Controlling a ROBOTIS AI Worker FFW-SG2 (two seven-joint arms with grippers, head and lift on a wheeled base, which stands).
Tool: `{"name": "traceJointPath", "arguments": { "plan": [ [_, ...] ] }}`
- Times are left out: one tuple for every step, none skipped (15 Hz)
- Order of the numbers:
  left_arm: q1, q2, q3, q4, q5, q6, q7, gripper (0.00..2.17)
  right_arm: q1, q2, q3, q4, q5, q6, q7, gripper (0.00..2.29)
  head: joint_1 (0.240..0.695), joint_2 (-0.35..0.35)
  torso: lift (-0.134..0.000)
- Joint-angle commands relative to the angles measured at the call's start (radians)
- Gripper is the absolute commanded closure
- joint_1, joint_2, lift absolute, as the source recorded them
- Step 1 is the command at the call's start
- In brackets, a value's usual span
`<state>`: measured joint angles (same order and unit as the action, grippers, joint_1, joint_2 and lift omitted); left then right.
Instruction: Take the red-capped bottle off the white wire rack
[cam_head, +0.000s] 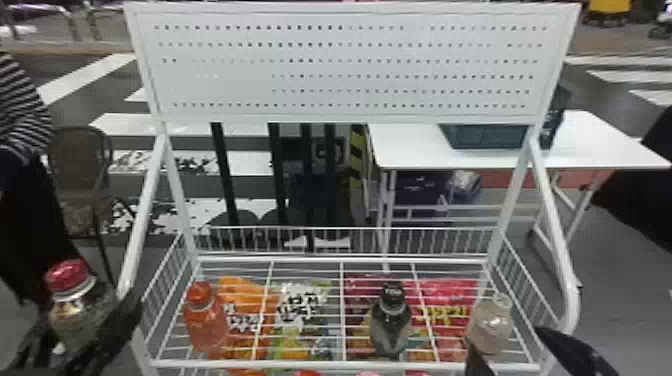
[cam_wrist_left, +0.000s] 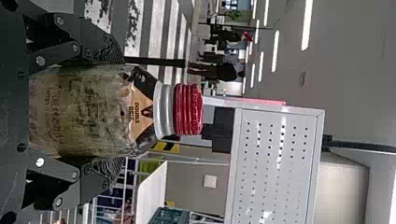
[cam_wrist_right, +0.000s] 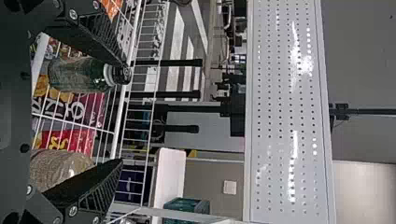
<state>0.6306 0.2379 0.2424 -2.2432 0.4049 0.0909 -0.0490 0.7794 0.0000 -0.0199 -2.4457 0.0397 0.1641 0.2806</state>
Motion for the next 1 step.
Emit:
{"name": "traceJointPath", "arguments": {
  "plan": [
    [0.000, 0.001, 0.000, -0.001, 0.000, 0.000, 0.000, 2.14, 0.001, 0.001, 0.000, -0.003, 0.000, 0.004, 0.000, 0.15, 0.499, 0.000, 0.000]
  ]
}}
